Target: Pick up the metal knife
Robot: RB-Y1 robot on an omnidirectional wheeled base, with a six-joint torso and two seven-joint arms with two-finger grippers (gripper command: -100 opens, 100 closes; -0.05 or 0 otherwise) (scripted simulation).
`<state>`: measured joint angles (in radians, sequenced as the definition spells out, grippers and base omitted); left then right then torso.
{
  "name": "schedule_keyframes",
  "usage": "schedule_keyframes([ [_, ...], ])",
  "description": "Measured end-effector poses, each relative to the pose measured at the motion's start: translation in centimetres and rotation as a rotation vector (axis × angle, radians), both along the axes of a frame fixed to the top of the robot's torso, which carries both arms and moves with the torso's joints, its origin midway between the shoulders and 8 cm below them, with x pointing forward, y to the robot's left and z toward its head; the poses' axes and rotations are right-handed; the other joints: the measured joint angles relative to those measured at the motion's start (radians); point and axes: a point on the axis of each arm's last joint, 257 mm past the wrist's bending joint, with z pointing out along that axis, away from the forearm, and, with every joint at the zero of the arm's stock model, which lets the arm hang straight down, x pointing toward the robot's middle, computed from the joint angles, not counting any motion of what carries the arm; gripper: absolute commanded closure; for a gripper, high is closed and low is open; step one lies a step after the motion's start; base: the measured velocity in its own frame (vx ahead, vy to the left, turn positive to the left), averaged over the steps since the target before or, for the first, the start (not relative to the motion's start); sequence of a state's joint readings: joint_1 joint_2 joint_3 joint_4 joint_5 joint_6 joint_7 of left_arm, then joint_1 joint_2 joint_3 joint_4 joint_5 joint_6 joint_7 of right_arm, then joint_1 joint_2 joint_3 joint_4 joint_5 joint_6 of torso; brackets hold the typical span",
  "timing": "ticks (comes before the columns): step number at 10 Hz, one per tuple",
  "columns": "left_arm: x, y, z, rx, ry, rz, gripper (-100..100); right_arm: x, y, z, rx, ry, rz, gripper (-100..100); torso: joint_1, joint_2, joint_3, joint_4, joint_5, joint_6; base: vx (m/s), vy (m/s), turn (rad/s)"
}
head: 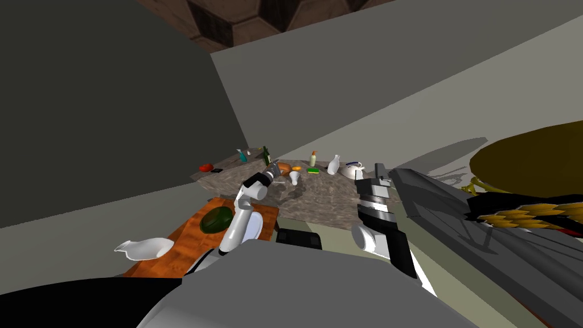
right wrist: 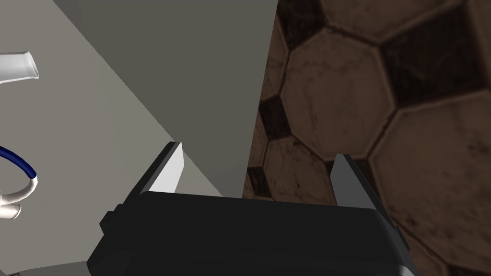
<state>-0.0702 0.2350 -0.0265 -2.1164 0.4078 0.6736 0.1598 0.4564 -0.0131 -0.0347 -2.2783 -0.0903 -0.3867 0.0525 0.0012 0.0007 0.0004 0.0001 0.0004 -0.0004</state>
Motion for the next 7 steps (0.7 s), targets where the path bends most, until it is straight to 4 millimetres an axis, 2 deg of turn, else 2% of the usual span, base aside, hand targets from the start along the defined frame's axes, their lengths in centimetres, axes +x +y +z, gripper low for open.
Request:
schedule_keyframes([
  [4, 0.7, 0.6, -1.3, 0.020, 0.077, -0.006, -100, 0.0, 0.0, 0.0, 0.000, 0.000, 0.000, 0, -0.001, -0.001, 0.000, 0.000, 0.000, 0.000, -0.006, 0.007, -0.021],
  [7, 0.6, 0.6, -1.4, 0.022, 0.082, -0.006, -100, 0.0, 0.0, 0.0, 0.000, 0.000, 0.000, 0, -0.002, -0.001, -0.001, 0.000, 0.000, 0.000, 0.000, 0.000, 0.001],
])
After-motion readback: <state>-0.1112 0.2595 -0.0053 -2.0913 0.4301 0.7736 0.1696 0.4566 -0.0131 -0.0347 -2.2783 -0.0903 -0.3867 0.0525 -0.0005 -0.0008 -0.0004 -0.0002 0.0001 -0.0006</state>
